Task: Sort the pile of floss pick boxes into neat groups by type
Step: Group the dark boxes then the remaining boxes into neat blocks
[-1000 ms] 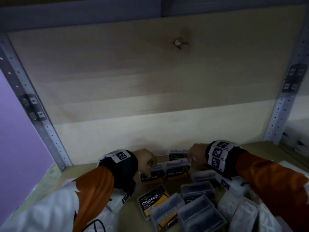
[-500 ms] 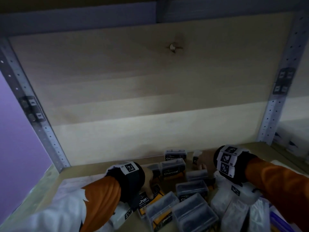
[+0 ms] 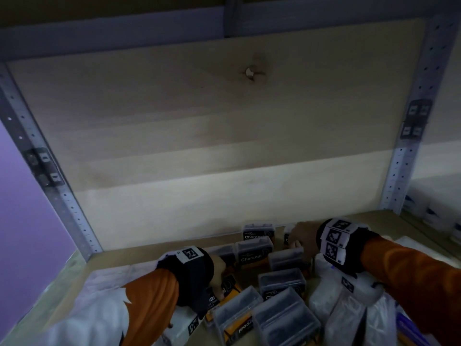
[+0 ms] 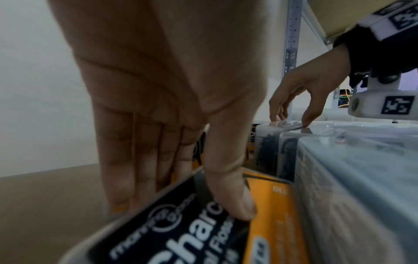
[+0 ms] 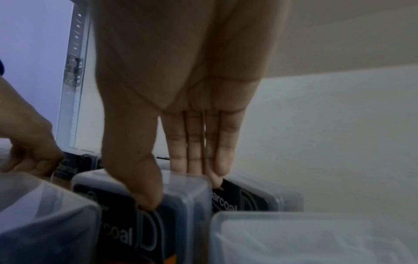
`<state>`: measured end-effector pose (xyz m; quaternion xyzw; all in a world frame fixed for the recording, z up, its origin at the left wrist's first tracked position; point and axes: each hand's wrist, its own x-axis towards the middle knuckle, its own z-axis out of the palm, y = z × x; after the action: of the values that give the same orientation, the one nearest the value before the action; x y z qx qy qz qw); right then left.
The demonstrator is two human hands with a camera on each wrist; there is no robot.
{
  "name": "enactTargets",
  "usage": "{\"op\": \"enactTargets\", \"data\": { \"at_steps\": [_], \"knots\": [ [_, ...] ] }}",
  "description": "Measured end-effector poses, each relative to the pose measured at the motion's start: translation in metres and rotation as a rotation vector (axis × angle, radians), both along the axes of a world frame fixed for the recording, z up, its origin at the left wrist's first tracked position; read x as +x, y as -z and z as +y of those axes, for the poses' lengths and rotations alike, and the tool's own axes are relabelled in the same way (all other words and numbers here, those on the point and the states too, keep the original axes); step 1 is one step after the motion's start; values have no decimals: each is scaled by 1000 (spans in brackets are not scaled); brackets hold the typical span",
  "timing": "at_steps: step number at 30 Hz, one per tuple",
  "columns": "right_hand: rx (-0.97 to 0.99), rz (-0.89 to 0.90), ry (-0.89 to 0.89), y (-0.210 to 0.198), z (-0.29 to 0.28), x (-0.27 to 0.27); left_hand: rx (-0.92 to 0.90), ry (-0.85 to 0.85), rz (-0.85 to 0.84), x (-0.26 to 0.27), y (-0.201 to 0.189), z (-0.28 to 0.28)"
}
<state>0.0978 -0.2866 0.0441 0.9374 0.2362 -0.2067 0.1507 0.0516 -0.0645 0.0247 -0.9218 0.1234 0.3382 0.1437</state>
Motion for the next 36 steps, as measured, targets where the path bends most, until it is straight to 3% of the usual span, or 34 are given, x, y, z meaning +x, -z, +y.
{"op": "enactTargets", "data": {
  "at_steps": [6,20,27,36],
  "knots": [
    [130,96,-34,-4,8,5,-111,-42,-10,2,5,9],
    [94,89,-124,-7,37,-3,-335,-123,-83,4,3,18],
    [40,77,-166,-5,49,-8,-249,98,-201,2,-1,11],
    [21,54,-185,-7,55,-11,-131,171,-293,7,2,10]
  ]
}}
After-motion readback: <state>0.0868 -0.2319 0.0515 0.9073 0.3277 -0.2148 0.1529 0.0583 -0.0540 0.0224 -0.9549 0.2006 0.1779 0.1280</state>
